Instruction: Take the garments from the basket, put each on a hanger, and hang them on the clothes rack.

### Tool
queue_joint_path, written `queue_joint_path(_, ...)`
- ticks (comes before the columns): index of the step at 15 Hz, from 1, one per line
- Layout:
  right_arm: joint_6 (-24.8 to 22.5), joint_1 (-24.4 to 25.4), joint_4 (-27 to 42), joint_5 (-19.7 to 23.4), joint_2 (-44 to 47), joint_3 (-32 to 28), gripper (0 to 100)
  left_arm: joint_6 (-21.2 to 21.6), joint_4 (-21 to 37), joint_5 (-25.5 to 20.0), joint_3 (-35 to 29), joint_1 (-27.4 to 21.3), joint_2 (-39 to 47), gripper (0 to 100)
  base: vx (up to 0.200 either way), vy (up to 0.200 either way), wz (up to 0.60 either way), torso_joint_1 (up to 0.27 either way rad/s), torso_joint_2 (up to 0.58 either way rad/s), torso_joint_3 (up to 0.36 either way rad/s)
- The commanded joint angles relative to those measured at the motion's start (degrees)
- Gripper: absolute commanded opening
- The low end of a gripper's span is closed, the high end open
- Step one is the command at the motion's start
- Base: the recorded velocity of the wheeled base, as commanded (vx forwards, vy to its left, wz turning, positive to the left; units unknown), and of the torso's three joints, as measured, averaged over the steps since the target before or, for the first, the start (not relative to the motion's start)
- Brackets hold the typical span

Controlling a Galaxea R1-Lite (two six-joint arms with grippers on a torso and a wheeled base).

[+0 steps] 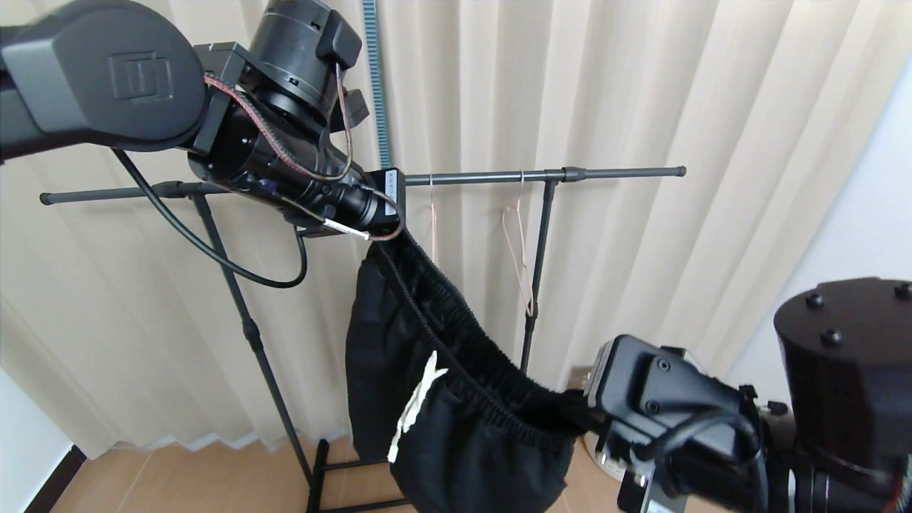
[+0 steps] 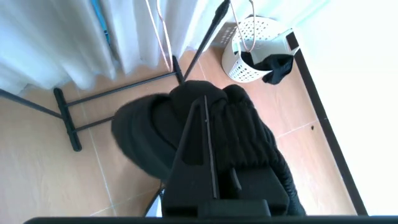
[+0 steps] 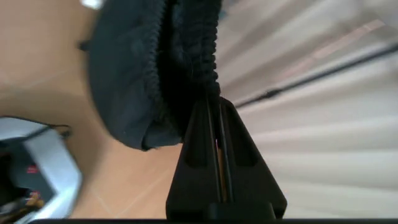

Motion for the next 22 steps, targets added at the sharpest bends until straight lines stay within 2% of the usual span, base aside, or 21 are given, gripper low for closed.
queue_joint_path(1,10.2,14.1,-0.5,-2.4,4.7,-1.9,0,-0.1,-0.1,-1.1,-2.8,-0.4,2.7,0,0.0,0.0,0.0,0.0,0.0,0.0)
queue_joint_path(3,17.3,17.9,-1.8,-3.3,9.9,-4.8,0,0.1,-0.3,-1.2,-2.8,-0.5,3.0,0,0.0,0.0,0.0,0.0,0.0,0.0)
queue_joint_path(6,29.0,19.1,-3.4,-7.7,16.9,-11.9,0,0.0,-0.2,-1.2,-2.8,-1.2,3.1,0,0.0,0.0,0.0,0.0,0.0,0.0)
queue_joint_path(8,31.8,19.0,-3.4,-8.0,17.1,-14.3,0,0.0,-0.1,-1.2,-2.8,-1.2,2.9,0,0.0,0.0,0.0,0.0,0.0,0.0)
queue_joint_path(10,31.8,17.8,-3.0,-8.8,16.3,-14.2,0,0.0,0.1,-1.2,-2.8,-1.1,2.8,0,0.0,0.0,0.0,0.0,0.0,0.0)
queue_joint_path(11,29.3,14.7,-1.6,-9.9,14.1,-13.2,0,0.0,0.3,-1.1,-2.8,-1.0,2.8,0,0.0,0.0,0.0,0.0,0.0,0.0)
queue_joint_path(12,27.8,13.6,-0.7,-9.9,13.3,-12.8,0,0.0,0.4,-1.1,-2.8,-1.0,2.8,0,0.0,0.0,0.0,0.0,0.0,0.0)
queue_joint_path(13,22.9,9.5,3.0,-10.1,10.4,-11.6,0,0.1,0.6,-1.1,-2.8,-0.7,2.6,0,0.0,0.0,0.0,0.0,0.0,0.0)
queue_joint_path(15,19.4,4.0,6.1,-10.2,8.5,-11.3,0,0.8,3.1,-1.0,-2.8,0.1,1.1,0,0.0,0.0,0.0,0.0,0.0,0.0)
queue_joint_path(16,17.1,-0.8,6.3,-10.3,8.3,-11.5,0,2.7,6.1,-1.0,-2.6,0.6,0.1,0,0.0,0.0,0.0,0.0,0.0,0.0)
queue_joint_path(18,14.5,-9.6,5.5,-10.3,9.4,-13.5,0,4.3,7.4,-1.0,2.4,1.4,-3.1,0,0.0,0.0,0.0,0.0,0.0,0.0)
queue_joint_path(19,14.4,-12.5,5.3,-10.2,10.8,-14.9,0,5.7,7.3,-1.0,5.1,1.4,-4.6,0,0.0,0.0,0.0,0.0,0.0,0.0)
queue_joint_path(20,14.7,-17.2,5.2,-9.7,14.0,-18.4,0,8.0,7.1,-1.0,10.1,1.4,-7.1,0,0.0,0.0,0.0,0.0,0.0,0.0)
queue_joint_path(22,15.5,-21.9,4.8,-9.4,20.1,-23.7,0,10.2,6.2,-0.8,18.4,0.7,-10.5,0,0.0,0.0,0.0,0.0,0.0,0.0)
